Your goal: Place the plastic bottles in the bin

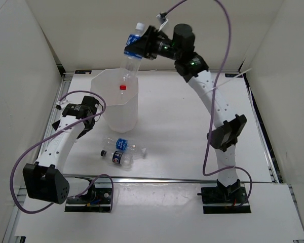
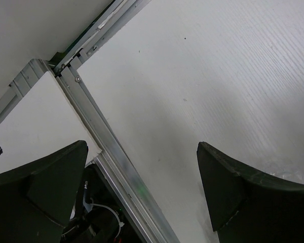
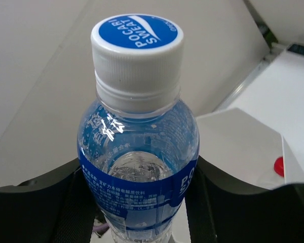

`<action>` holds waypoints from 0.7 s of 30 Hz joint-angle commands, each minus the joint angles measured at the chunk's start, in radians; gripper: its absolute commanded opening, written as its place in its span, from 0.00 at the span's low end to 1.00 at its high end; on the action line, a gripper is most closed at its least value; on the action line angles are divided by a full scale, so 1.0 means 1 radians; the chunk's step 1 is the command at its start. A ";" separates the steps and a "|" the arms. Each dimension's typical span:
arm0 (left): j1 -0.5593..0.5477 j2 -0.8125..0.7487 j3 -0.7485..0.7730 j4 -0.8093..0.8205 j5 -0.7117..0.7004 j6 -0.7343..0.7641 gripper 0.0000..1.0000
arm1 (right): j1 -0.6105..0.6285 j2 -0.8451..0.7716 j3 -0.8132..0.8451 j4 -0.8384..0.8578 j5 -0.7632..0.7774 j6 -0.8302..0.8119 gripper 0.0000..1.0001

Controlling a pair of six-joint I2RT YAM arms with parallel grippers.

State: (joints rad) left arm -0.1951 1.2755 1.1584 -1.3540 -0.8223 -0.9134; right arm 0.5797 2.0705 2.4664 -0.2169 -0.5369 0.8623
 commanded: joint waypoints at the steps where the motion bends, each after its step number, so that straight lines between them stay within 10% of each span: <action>1: -0.016 -0.004 -0.002 -0.013 -0.008 0.002 1.00 | 0.039 0.020 0.014 0.034 0.052 -0.094 0.11; 9: -0.017 -0.004 -0.002 -0.013 -0.020 0.002 1.00 | 0.114 0.042 0.016 -0.070 0.110 -0.252 0.30; 10: -0.017 -0.004 0.007 -0.013 -0.032 0.002 1.00 | 0.123 0.042 0.006 -0.094 0.127 -0.305 0.58; 13: -0.017 -0.027 0.007 -0.022 -0.032 0.002 1.00 | 0.143 0.014 -0.043 -0.180 0.212 -0.364 1.00; 21: -0.017 -0.111 0.017 -0.050 -0.043 -0.033 1.00 | 0.143 -0.144 -0.132 -0.276 0.467 -0.421 1.00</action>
State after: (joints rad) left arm -0.2066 1.2316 1.1584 -1.3537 -0.8310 -0.9283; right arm 0.7277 2.0666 2.3394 -0.4908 -0.2306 0.5030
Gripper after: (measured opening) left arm 1.000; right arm 0.998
